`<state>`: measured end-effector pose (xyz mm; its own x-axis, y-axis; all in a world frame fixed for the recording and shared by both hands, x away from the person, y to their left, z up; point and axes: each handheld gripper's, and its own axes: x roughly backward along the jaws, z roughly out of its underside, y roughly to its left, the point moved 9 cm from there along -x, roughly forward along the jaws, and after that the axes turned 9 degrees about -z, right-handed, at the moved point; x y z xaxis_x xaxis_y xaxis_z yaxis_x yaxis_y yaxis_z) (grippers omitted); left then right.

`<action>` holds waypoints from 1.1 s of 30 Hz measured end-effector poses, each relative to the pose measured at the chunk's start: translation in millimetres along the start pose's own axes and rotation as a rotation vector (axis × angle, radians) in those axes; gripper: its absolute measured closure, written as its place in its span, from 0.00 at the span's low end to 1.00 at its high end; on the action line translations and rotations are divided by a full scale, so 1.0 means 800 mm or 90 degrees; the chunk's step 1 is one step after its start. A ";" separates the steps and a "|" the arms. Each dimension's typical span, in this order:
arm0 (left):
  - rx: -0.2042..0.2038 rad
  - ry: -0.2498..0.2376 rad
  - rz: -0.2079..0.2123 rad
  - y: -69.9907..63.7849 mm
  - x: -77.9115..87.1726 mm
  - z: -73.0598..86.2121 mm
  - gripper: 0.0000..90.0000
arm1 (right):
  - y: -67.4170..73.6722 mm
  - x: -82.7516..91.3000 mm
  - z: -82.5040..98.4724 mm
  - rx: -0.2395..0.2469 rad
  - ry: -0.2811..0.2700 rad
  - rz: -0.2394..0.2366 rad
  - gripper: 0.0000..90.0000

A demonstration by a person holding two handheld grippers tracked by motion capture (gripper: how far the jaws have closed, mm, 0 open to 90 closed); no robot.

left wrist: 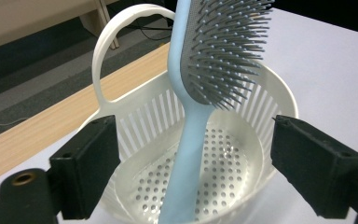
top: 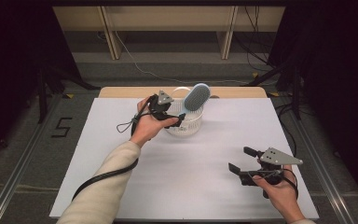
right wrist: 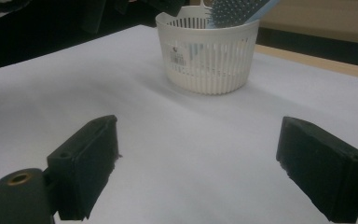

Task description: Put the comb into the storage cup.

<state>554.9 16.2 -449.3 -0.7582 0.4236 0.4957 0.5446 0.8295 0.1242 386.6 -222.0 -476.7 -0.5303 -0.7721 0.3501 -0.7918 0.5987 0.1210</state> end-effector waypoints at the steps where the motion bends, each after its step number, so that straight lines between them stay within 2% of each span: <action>1: -0.004 0.001 -0.003 0.002 0.002 0.001 0.15 | 0.000 0.000 0.000 -0.001 0.002 0.000 0.15; 11: -0.015 0.008 -0.015 0.011 0.031 0.014 0.00 | 0.001 0.000 0.000 -0.002 0.001 0.001 0.15; 20: -0.016 -0.001 -0.023 0.017 0.055 0.025 0.00 | 0.000 0.000 0.000 -0.001 0.000 0.003 0.15; 33: -0.008 -0.014 -0.004 0.008 0.080 0.035 0.00 | -0.001 0.001 0.000 0.000 0.000 0.006 0.15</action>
<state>499.7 58.9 -440.8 -0.7695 0.4263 0.4756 0.5438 0.8278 0.1379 386.7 -222.7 -476.3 -0.5375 -0.7663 0.3519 -0.7870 0.6058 0.1172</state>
